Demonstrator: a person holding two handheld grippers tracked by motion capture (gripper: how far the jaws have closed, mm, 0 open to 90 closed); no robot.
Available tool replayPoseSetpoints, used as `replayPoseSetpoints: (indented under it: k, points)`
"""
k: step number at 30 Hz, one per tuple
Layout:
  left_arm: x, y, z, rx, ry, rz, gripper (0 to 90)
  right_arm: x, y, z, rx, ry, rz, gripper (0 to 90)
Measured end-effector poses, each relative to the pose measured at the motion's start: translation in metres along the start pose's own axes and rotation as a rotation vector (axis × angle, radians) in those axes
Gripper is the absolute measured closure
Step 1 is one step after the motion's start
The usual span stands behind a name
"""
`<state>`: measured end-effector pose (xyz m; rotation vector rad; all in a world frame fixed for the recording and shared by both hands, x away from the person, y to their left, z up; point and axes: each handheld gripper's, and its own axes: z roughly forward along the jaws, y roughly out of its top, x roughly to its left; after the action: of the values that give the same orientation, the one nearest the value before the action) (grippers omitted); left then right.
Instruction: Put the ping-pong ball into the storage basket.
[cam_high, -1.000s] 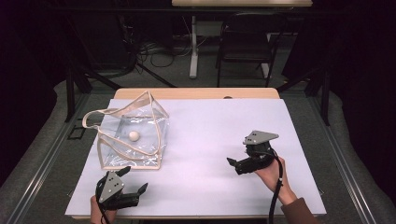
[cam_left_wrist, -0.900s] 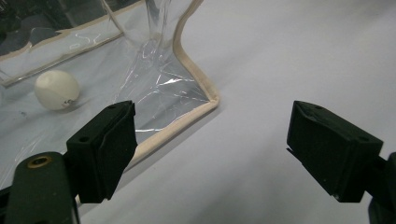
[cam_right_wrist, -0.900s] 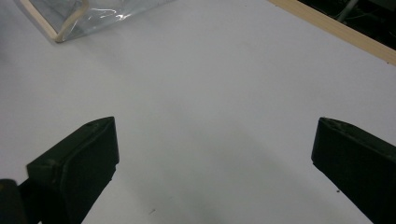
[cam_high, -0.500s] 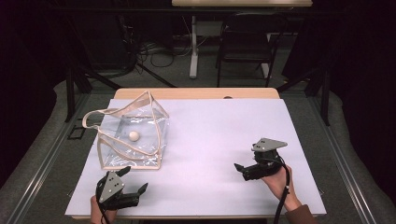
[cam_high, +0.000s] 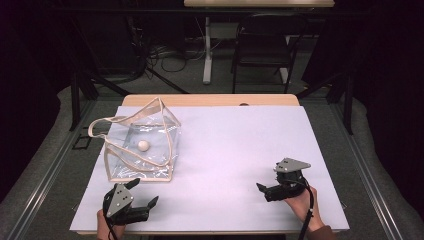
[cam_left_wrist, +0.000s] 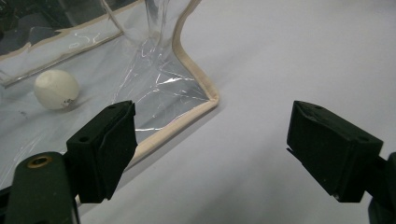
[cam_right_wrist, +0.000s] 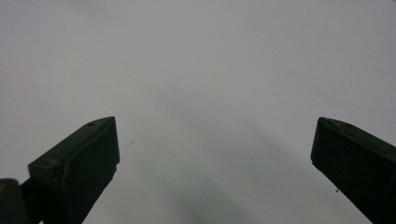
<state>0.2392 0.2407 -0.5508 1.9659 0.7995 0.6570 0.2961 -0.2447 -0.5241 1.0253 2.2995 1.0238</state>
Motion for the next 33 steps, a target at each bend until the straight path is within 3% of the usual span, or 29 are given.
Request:
replayPoseSetpoints:
  k: [9, 33]
  points:
    - [0.000, 0.000, 0.000, 0.004, 0.001, 0.004, 16.2, 0.003, -0.022, 0.000, -0.001, -0.006, -0.008, 1.0]
    - [0.000, -0.001, 0.001, 0.014, 0.000, 0.003, 16.2, 0.008, -0.052, -0.003, -0.001, -0.010, 0.008, 0.8]
